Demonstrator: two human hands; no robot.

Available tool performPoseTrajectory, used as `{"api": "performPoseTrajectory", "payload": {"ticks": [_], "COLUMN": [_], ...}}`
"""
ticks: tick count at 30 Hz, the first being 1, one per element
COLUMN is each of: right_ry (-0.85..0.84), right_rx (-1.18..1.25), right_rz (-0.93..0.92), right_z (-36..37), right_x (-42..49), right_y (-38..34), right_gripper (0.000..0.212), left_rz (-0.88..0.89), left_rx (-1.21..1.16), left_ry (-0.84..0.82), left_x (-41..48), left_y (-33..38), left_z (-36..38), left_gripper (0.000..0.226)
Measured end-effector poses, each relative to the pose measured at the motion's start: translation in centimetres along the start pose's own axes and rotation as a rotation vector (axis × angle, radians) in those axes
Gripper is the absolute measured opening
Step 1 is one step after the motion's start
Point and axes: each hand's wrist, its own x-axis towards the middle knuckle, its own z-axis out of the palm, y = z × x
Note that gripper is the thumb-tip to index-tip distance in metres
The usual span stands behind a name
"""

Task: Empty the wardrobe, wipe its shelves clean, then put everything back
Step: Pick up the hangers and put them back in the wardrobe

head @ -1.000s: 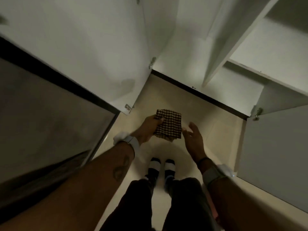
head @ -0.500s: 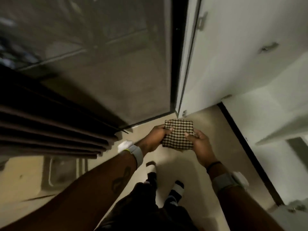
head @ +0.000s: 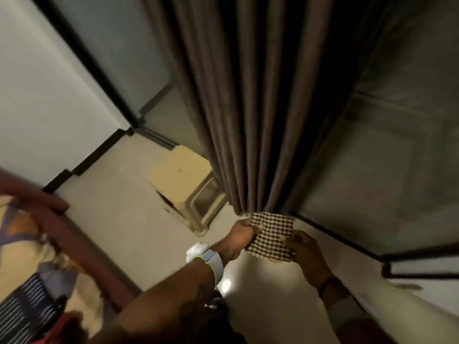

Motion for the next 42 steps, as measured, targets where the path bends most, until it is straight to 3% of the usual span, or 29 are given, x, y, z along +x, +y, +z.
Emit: {"api": "performPoseTrajectory", "payload": {"ticks": [3, 8, 15, 20, 25, 32, 36, 42], "right_ry": [-0.108, -0.193, -0.254, -0.234, -0.245, -0.321, -0.450, -0.426], "right_rx": [-0.003, -0.108, -0.243, -0.380, -0.603, -0.798, -0.930, -1.148], "right_rz": [0.012, 0.009, 0.093, 0.048, -0.025, -0.065, 0.089, 0.001], "right_z": [10.3, 24.7, 35.8, 40.1, 44.1, 47.1, 47.8, 49.5], "right_x": [4.5, 11.2, 21.0, 28.4, 37.8, 47.4, 48.8, 46.0], "right_y": [-3.3, -6.1, -8.8, -9.6, -9.5, -9.0, -9.0, -10.6], "right_gripper": [0.025, 0.026, 0.018, 0.021, 0.027, 0.035, 0.049, 0.051], "left_rz": [-0.024, -0.047, -0.084, -0.114, -0.145, -0.242, -0.364, -0.398], "left_rx": [-0.053, -0.118, -0.130, -0.158, -0.241, -0.266, -0.045, 0.025], "left_ry": [0.101, 0.313, 0.440, 0.512, 0.583, 0.563, 0.432, 0.429], "left_x": [2.7, 5.0, 10.7, 16.9, 24.6, 32.7, 32.8, 27.6], "left_y": [1.3, 2.9, 4.7, 4.9, 3.9, 3.1, 3.2, 4.1], "left_z": [-10.5, -24.2, -34.8, -38.5, -40.6, -41.6, -41.6, -43.4], "left_gripper": [0.009, 0.022, 0.009, 0.019, 0.010, 0.041, 0.065, 0.061]}}
